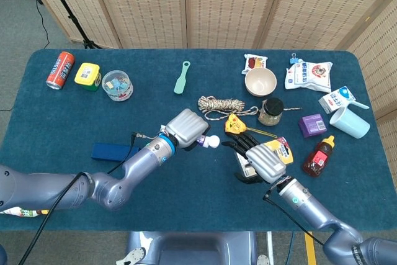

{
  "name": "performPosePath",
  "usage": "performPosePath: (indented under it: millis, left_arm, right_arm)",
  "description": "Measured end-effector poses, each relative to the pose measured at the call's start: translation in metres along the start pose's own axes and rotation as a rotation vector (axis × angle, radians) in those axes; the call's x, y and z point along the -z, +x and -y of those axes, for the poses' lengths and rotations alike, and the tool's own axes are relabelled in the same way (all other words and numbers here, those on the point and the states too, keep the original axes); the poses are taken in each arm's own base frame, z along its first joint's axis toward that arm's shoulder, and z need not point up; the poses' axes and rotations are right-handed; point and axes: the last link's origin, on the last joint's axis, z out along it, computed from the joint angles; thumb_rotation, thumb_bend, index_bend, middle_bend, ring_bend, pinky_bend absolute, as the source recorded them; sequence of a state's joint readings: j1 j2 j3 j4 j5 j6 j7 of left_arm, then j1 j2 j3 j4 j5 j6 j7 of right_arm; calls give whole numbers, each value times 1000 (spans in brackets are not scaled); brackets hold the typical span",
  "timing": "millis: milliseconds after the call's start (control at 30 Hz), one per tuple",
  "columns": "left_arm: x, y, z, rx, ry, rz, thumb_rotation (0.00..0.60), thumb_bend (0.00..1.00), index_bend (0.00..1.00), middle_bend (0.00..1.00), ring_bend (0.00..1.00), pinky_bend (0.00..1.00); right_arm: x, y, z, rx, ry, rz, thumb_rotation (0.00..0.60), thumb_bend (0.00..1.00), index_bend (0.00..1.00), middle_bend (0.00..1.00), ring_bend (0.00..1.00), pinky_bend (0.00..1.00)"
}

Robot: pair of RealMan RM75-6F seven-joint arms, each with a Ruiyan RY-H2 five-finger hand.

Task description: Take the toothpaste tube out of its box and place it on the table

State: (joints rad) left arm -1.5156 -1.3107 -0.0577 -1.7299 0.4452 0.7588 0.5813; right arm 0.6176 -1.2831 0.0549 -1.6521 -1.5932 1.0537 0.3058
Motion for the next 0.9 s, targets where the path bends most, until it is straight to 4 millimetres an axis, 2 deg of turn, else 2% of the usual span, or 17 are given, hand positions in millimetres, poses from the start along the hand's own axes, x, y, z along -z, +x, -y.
performPosePath:
  millis: [267,567,900]
  left_arm:
    - [1,0,0,0,-3,-3,600,924,621,607,641,600]
    - [0,-6,4,-49,9,23,600,925,618,607,641,600]
    - [-3,-7,-1,-56,10,24,600,925,618,607,641,600]
  right_arm:
    - [-5,-4,3,-1,10,11,600,370,122,0,0,0]
    - [1,5,-3,30,-21,-12,600,369,105,0,0,0]
    - [-1,9,3,30,-10,-16,600,369,103,0,0,0]
